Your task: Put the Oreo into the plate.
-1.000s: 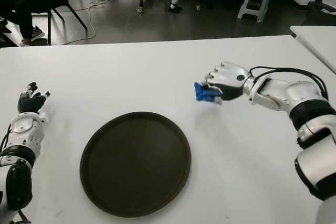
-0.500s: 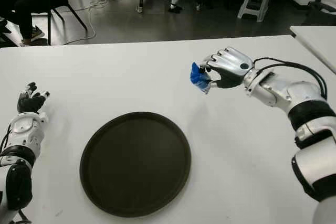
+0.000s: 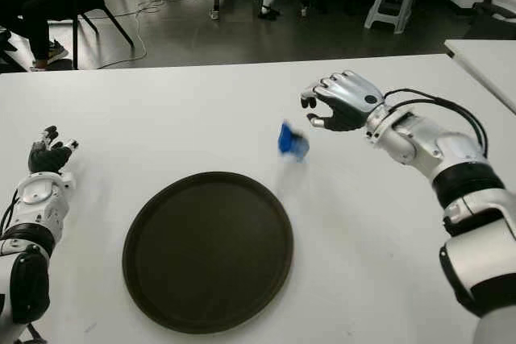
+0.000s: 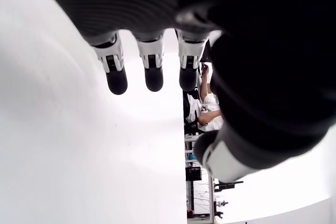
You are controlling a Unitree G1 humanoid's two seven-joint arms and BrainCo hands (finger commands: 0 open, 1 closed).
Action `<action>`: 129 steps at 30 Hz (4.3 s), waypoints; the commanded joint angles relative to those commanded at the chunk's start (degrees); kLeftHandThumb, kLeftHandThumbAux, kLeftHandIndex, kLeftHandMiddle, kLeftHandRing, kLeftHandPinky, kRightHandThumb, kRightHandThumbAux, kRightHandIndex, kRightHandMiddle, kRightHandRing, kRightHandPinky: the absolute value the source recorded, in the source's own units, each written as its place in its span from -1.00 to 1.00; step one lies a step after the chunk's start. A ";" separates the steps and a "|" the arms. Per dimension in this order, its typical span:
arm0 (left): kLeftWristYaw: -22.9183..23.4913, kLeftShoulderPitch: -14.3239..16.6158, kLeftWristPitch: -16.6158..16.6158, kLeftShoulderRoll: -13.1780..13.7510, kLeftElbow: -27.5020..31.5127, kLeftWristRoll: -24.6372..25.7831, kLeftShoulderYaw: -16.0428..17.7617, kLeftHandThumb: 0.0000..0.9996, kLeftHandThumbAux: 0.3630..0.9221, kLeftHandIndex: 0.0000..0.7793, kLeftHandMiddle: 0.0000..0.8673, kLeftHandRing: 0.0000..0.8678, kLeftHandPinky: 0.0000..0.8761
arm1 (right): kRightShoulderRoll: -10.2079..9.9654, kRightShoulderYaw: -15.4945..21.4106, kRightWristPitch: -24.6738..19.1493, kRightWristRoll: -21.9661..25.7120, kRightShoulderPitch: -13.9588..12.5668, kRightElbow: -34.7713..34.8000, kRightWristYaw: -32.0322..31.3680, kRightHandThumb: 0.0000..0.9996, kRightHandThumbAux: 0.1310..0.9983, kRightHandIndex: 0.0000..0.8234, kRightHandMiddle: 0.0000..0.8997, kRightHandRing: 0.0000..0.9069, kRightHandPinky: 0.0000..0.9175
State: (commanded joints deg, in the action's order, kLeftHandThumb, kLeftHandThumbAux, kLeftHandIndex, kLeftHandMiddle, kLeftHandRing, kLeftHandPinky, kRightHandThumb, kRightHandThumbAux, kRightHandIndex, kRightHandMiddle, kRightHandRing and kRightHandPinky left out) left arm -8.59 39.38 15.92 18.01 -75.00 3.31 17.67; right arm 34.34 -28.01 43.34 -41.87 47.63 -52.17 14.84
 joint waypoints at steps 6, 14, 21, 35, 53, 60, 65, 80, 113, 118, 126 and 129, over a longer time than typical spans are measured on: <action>-0.21 0.02 -0.27 0.12 -0.22 0.01 0.17 -1.00 0.60 -1.00 -0.98 -0.96 -0.88 | -4.95 2.04 1.77 3.70 -1.41 -0.67 1.11 0.42 0.34 0.07 0.89 0.85 0.78; 0.08 -0.01 -0.16 0.17 -0.27 0.21 0.44 -0.98 0.61 -1.00 -0.98 -0.97 -0.89 | -11.05 3.96 5.77 7.14 -2.77 -2.28 3.30 0.42 0.34 0.07 0.90 0.86 0.79; 0.10 -0.03 -0.05 0.17 -0.29 0.28 0.60 -0.93 0.60 -1.00 -0.95 -0.94 -0.86 | -14.87 4.75 7.34 8.29 -3.60 -1.26 3.06 0.42 0.34 0.07 0.90 0.87 0.83; -0.11 -0.07 0.08 0.27 -0.38 -0.35 0.14 -0.95 0.65 -1.00 -0.97 -0.95 -0.88 | -18.07 5.77 9.37 10.70 -3.94 -3.95 0.46 0.43 0.34 0.07 0.90 0.86 0.83; 0.05 0.15 -0.18 -0.08 -0.35 -0.36 -0.06 -0.94 0.62 -1.00 -0.99 -0.99 -0.92 | -12.85 4.67 0.07 6.94 -1.82 -2.00 -6.18 0.42 0.34 0.07 0.88 0.84 0.78; -0.27 0.18 -0.68 0.04 -0.40 -0.84 -0.55 -0.90 0.54 -1.00 -0.96 -0.98 -0.93 | -9.59 3.71 -1.07 3.50 -0.42 -0.03 -6.10 0.40 0.35 0.05 0.46 0.47 0.37; -0.30 0.20 -0.79 0.01 -0.37 -0.75 -0.63 -0.89 0.51 -1.00 -0.94 -0.96 -0.92 | -8.08 2.74 -3.73 1.61 -0.05 1.39 -8.25 -0.07 0.21 -0.28 -0.24 -0.25 -0.35; -0.20 0.10 -0.57 0.00 -0.32 -0.75 -0.90 -0.89 0.58 -1.00 -0.95 -0.96 -0.91 | -4.60 0.80 -4.72 0.46 1.86 3.79 -15.85 -0.70 0.00 -0.98 -0.90 -0.96 -0.98; -0.41 0.27 -0.93 -0.43 -0.44 -0.62 -0.82 -0.77 0.37 -1.00 -0.94 -0.94 -0.88 | -1.70 -5.73 8.64 -5.13 7.85 -6.67 -13.81 -0.90 -0.04 -1.00 -1.00 -1.00 -1.00; -0.64 0.25 -0.86 -0.45 -0.42 -0.63 -0.81 -0.74 0.38 -1.00 -0.92 -0.92 -0.85 | -2.32 -6.59 8.87 -4.84 9.02 -8.55 -16.55 -0.96 -0.08 -1.00 -1.00 -1.00 -1.00; -1.01 0.28 -1.10 -0.51 -0.42 -0.72 -0.93 -0.75 0.33 -1.00 -0.95 -0.95 -0.89 | -3.96 -6.09 7.17 -3.27 10.20 -11.04 -22.75 -0.92 -0.09 -1.00 -1.00 -1.00 -0.89; -0.97 0.30 -1.27 -0.47 -0.42 -0.73 -0.97 -0.75 0.32 -1.00 -0.95 -0.95 -0.90 | -4.56 -5.96 5.92 -3.12 10.47 -11.71 -24.32 -0.90 -0.08 -1.00 -1.00 -1.00 -0.85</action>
State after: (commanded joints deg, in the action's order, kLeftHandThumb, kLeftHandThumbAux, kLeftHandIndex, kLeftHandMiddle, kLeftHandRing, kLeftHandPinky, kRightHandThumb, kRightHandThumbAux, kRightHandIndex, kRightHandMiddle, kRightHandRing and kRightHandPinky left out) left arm -9.55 39.69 14.66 17.54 -75.42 2.58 16.71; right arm 29.78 -33.98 49.26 -44.99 58.10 -63.88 -9.48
